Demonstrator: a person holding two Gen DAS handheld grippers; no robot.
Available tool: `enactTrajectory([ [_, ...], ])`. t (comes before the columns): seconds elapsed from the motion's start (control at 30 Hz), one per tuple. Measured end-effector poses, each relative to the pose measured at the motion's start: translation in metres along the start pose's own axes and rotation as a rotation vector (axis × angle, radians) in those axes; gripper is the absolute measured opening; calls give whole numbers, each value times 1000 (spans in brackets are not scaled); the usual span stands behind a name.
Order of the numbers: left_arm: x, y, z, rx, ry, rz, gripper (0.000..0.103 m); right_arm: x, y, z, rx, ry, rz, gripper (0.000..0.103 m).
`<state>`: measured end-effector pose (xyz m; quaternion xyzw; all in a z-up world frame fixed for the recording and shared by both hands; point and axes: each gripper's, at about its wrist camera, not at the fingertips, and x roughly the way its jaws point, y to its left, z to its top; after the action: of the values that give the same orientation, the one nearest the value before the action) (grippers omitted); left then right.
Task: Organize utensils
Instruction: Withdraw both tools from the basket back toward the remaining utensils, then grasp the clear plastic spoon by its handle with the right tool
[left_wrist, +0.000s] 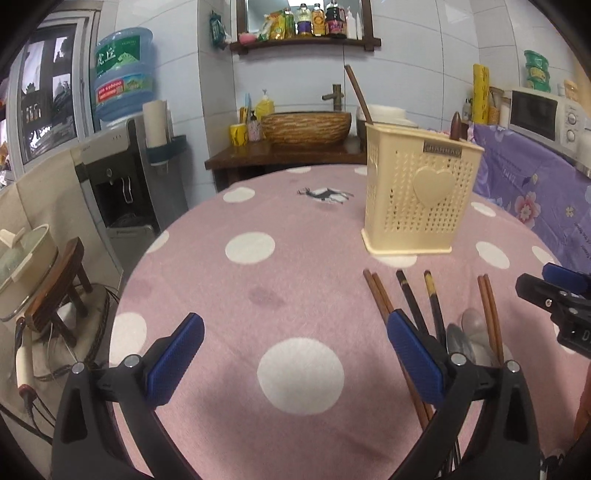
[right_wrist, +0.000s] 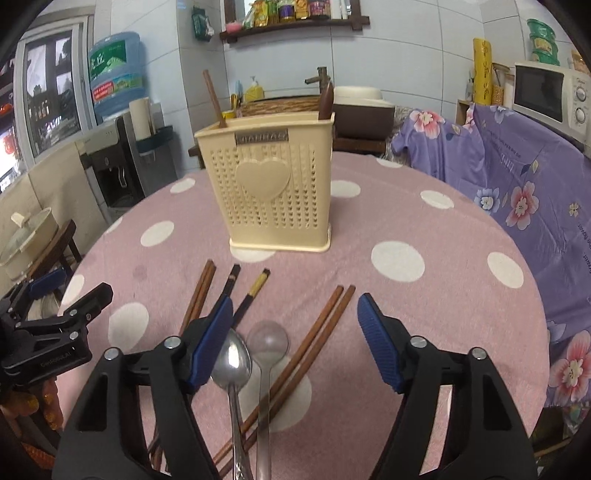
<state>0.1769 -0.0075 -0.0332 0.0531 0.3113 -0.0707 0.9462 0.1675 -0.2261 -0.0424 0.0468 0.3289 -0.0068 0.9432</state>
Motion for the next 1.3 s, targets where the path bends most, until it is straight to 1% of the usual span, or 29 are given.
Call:
enactTrajectory([
  [0.03, 1, -1, -2, -1, 8, 4, 97, 2, 1, -2, -6, 13, 0, 61],
  [0.1, 2, 0, -3, -6, 18, 5, 92, 6, 3, -6, -1, 40, 18, 56],
  [0.17, 2, -1, -4, -13, 27, 0, 81, 9, 6, -11, -10, 60, 51, 55],
  [0.2, 2, -1, -5, -15, 31, -4, 79, 11, 8, -14, -20, 72, 56, 52],
  [0.37, 5, -2, -7, -20, 53, -18, 67, 23, 3, -27, -18, 137, 40, 44],
  [0.47, 7, -5, -8, -15, 61, -28, 66, 28, 5, -32, -37, 167, 54, 43],
  [0.57, 6, -8, -9, -7, 58, -30, 66, 31, 12, -35, -81, 182, 35, 41],
  [0.67, 5, -10, -8, -2, 59, -35, 66, 35, 14, -39, -105, 206, 37, 39],
  [0.97, 5, -9, -8, -12, 65, -38, 66, 53, 29, -31, -251, 234, 19, 38],
  [1.17, 6, -8, -9, -19, 71, -44, 66, 66, 33, -20, -283, 254, 67, 38],
  [1.3, 6, -10, -9, -13, 72, -50, 66, 75, 28, -14, -254, 275, 109, 38],
])
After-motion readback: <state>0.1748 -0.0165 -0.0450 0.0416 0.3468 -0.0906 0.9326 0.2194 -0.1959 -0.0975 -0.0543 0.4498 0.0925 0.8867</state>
